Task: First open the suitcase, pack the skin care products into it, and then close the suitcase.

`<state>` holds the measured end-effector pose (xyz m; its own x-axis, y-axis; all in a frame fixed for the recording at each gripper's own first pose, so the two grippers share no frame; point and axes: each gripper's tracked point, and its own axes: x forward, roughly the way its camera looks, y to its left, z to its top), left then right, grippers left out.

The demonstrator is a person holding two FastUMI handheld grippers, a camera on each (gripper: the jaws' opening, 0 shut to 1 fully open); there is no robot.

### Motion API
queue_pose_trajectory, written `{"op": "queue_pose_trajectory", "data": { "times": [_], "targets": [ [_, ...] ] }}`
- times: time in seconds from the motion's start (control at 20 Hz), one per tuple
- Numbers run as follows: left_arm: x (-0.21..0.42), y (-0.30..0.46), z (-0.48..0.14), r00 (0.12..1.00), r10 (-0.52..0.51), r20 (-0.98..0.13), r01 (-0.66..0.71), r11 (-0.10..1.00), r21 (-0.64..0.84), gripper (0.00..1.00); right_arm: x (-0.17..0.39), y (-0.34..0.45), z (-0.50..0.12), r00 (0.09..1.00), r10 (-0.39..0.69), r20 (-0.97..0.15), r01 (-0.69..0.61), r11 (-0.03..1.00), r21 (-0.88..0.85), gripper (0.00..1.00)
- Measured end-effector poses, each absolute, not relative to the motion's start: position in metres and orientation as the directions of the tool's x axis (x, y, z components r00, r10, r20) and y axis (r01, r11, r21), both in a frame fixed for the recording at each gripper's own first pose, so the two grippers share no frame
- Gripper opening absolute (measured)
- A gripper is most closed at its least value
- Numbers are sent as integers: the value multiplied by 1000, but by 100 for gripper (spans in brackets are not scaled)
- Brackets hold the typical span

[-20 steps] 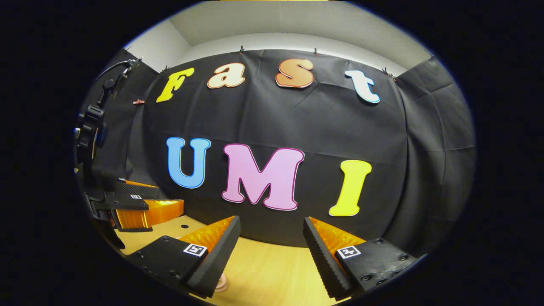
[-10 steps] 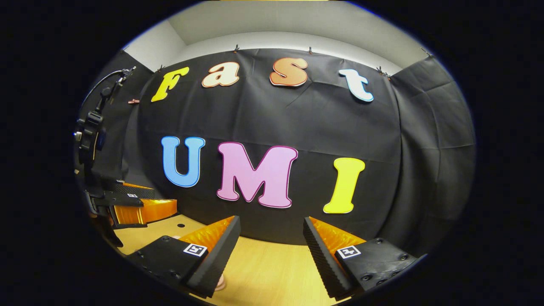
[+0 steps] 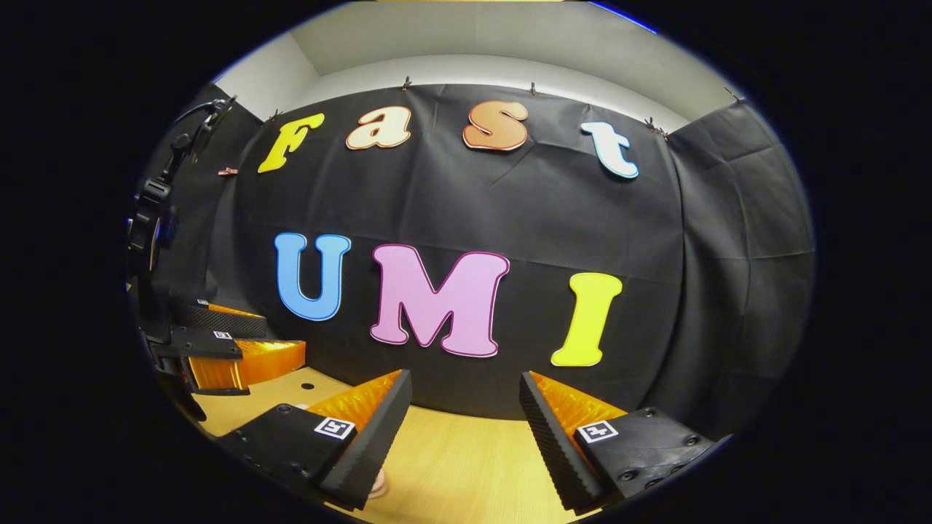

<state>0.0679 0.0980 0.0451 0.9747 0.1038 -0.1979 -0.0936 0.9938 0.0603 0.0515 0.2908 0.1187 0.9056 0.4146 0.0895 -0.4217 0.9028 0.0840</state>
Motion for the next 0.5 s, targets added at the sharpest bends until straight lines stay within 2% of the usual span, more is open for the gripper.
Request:
{"op": "queue_pose_trajectory", "data": {
  "times": [0.5],
  "targets": [
    [66, 95, 40, 977, 50, -205, -54, 999, -10, 97, 46, 295, 113, 915, 401, 46, -404, 911, 88, 94]
  ]
}}
